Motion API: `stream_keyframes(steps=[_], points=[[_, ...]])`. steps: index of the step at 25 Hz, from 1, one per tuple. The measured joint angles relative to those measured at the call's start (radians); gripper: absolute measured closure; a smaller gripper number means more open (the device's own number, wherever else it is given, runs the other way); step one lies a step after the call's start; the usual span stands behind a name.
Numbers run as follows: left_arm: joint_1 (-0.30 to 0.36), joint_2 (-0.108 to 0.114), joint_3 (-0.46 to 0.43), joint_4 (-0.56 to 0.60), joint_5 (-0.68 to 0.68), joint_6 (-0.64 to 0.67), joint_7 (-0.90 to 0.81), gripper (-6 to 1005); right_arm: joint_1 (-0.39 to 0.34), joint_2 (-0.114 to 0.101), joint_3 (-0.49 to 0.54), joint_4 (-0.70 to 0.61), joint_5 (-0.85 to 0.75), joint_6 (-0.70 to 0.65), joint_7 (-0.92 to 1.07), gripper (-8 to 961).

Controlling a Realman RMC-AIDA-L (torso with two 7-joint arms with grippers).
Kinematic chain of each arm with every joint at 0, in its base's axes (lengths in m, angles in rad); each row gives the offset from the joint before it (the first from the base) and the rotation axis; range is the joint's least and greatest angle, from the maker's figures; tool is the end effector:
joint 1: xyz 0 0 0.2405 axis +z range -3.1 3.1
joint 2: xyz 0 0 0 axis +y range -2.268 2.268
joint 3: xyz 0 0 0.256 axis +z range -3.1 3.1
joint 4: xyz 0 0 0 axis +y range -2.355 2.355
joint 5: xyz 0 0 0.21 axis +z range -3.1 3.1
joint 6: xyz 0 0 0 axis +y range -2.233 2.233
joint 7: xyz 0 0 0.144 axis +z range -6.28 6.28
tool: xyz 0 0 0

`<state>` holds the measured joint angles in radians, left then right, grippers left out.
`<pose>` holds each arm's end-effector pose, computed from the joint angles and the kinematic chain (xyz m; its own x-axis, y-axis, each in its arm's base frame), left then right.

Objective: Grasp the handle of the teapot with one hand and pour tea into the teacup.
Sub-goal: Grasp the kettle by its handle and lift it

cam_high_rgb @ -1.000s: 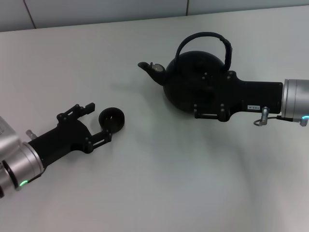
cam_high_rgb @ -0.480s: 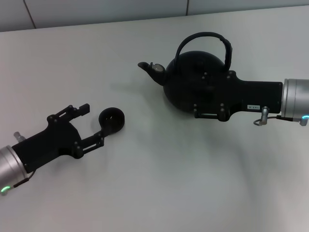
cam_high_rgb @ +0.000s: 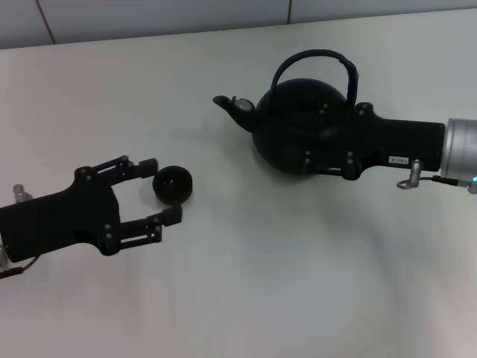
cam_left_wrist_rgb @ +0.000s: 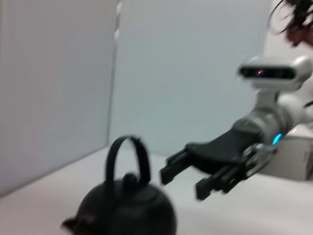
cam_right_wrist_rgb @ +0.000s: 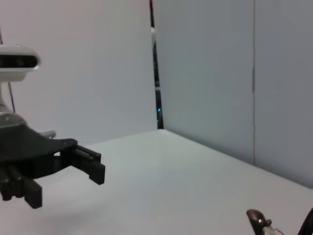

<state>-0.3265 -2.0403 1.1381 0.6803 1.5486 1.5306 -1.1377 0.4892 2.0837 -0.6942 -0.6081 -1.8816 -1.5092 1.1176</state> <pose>-0.2655 0.2861 -0.0151 0.8053 0.1495 0.5738 0.2971 -0.9392 -0.1723 0.2699 0.3273 -0.0023 0.8258 -0.1454 -0.5448 -0.3520 -0.8877 -0.2967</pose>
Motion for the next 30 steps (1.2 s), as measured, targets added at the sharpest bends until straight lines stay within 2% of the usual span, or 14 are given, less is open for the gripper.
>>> stream_keyframes(steps=[4,5,15,30], points=[[0.001,-0.003,-0.004,0.004,-0.001,0.01,0.001,200,-0.035,0.0,-0.008,-0.01,0.052,-0.004,0.0,291],[-0.008,-0.016,-0.02,0.012,0.004,0.048,0.008,200,-0.052,0.0,-0.003,-0.018,0.066,-0.004,0.0,291],[-0.015,-0.019,-0.018,0.007,0.007,0.047,0.022,200,-0.131,0.003,0.004,-0.033,0.195,0.08,-0.05,292],[-0.01,-0.02,-0.02,-0.007,0.001,0.045,0.019,199,-0.131,0.007,0.0,0.081,0.361,0.195,-0.213,300]])
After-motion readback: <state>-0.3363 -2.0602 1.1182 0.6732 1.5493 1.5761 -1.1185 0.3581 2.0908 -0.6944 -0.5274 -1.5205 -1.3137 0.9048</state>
